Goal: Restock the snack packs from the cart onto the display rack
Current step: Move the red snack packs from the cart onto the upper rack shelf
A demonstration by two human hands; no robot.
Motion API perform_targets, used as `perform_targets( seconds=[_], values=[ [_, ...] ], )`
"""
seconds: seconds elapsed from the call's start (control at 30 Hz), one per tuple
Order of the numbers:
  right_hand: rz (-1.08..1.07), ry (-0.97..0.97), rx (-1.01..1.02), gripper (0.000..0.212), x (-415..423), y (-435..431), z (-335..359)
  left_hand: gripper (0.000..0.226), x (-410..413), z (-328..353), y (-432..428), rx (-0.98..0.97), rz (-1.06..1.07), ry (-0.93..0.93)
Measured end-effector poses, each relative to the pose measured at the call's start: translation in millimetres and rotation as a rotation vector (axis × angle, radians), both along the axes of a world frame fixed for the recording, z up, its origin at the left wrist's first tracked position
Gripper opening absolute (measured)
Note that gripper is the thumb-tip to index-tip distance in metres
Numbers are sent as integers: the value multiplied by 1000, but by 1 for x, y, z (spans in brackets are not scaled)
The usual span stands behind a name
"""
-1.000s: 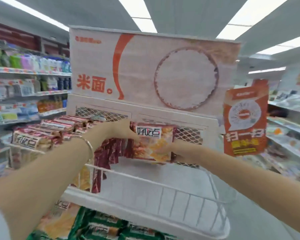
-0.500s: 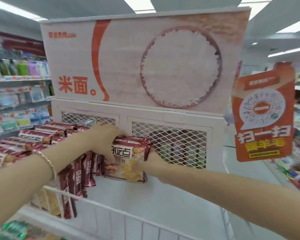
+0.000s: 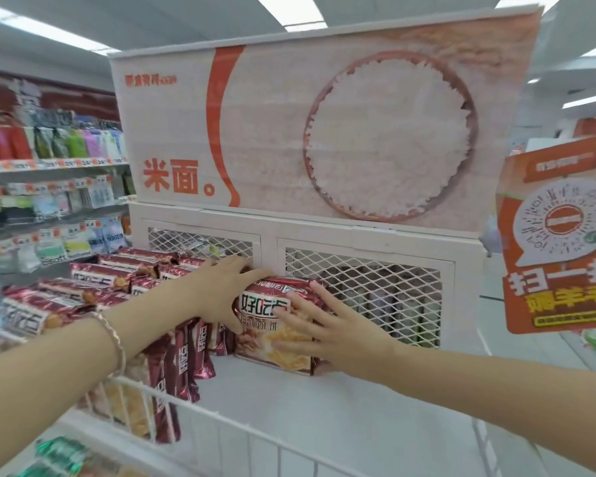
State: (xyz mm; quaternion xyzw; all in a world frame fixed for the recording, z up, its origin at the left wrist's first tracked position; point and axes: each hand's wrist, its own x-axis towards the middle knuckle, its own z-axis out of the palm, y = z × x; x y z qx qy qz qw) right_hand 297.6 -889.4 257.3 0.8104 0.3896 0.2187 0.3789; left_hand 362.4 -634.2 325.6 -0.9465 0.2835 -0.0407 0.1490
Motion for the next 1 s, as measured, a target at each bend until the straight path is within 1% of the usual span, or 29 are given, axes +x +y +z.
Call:
perform_targets(
  seconds=[0.07,0.1,0.13,0.17,0.2,0.23,0.27,0.3,0.33,0.4,0.43,0.53,0.63,0.7,0.83,0.93,1.0],
  values=[
    [-8,-63,-27,94,3,2,0,115,-1,0,-1,7,2,-17],
    [-43,-59,-25,93,1,3,3,116,-1,1,-2,12,-3,-17],
    [-32,-80,-18,92,0,4,4,116,-4,4,-3,4,-11,1],
    [-89,-33,-17,89,-7,8,9,114,-6,7,-3,-32,-17,48],
    [-33,-15,28,83,-8,7,8,110,-10,12,0,-117,-18,127],
    [5,39,95,74,-14,10,13,101,-14,17,3,-246,-9,221],
    [79,75,211,63,-15,12,16,89,-20,24,9,-389,5,287],
    [114,128,332,52,-21,19,25,76,-26,29,17,-510,25,296],
    [176,131,458,45,-23,25,32,66,-31,35,27,-591,47,258],
    [190,112,590,44,-26,42,55,51,-39,41,52,-681,68,159],
    [136,134,600,47,-28,55,68,47,-43,43,67,-709,77,130],
    [50,193,654,63,-32,104,98,37,-56,41,119,-742,136,43],
    [35,249,698,75,-34,168,115,35,-71,35,181,-735,243,-38],
    [32,287,728,79,-34,214,119,33,-84,28,228,-737,300,-64],
    [25,349,639,66,-33,305,106,34,-119,5,327,-718,440,-88],
    [33,386,570,59,-34,371,79,39,-153,-19,394,-731,545,-48],
    [62,395,534,59,-39,415,55,39,-177,-41,433,-724,633,-9]
  ],
)
